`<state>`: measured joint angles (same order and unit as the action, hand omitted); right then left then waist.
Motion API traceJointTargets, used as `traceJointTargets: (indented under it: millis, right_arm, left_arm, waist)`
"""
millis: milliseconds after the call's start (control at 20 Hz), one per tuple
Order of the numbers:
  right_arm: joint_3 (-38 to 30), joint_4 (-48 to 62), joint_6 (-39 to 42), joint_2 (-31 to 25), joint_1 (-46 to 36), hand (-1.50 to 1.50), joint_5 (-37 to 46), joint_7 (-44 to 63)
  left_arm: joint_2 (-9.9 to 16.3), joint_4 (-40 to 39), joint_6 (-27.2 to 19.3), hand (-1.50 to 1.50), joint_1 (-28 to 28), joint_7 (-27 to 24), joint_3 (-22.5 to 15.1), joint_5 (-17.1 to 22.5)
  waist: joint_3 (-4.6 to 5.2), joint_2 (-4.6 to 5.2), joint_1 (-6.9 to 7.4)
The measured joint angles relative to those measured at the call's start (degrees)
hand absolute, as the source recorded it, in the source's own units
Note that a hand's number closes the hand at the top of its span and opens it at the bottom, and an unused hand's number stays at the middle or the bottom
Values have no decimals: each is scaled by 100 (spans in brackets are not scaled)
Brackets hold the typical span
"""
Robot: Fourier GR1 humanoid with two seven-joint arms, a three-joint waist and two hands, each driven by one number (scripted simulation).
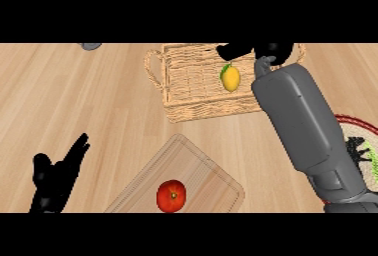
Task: Pick the lemon from the placemat and place it in the basket
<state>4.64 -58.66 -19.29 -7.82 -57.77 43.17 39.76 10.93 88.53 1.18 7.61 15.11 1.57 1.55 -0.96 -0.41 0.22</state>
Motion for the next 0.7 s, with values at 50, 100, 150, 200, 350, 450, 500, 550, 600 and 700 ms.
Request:
traceJointTargets:
  millis: [50,100,150,200,350,450,500,550,600,700]
  right_arm:
    - [-49,-56,31,-67,5,-150,-35,-41]
    - [-62,-114,-19,-48,54,-150,-37,-61]
    - [-118,-166,-19,-91,65,-150,-73,-86]
    - [-174,-226,-49,-100,43,-150,-99,-71]
    - [-391,-418,-138,-187,90,-150,-235,-90]
    - [-553,-643,-129,-279,146,-150,-341,17]
    - [-603,-827,-102,-343,243,-150,-372,81]
    - [-641,-1009,-73,-406,354,-150,-384,158]
    - [-700,-1179,-55,-478,429,-150,-398,241]
    - [-885,-1416,80,-731,625,-150,-533,237]
  left_arm:
    - [-1,13,9,0,0,22,0,2]
    - [19,47,36,0,31,14,15,12]
    - [-20,31,-7,0,3,46,-5,-21]
    - [3,40,34,0,23,22,23,9]
    - [-10,-25,43,0,-1,-3,55,13]
    - [1,8,58,0,24,12,67,14]
    - [29,38,78,0,70,18,102,36]
    - [18,17,72,0,69,16,106,32]
    - [26,8,99,0,74,10,129,59]
    - [15,24,95,0,94,-10,129,43]
  waist:
    - [2,-1,-4]
    - [5,-3,-2]
    - [6,-2,-8]
    - [7,-3,-6]
    - [-6,-11,-20]
    - [0,-18,-40]
    - [4,-27,-61]
    - [3,-33,-86]
    - [1,-38,-99]
    - [3,-39,-115]
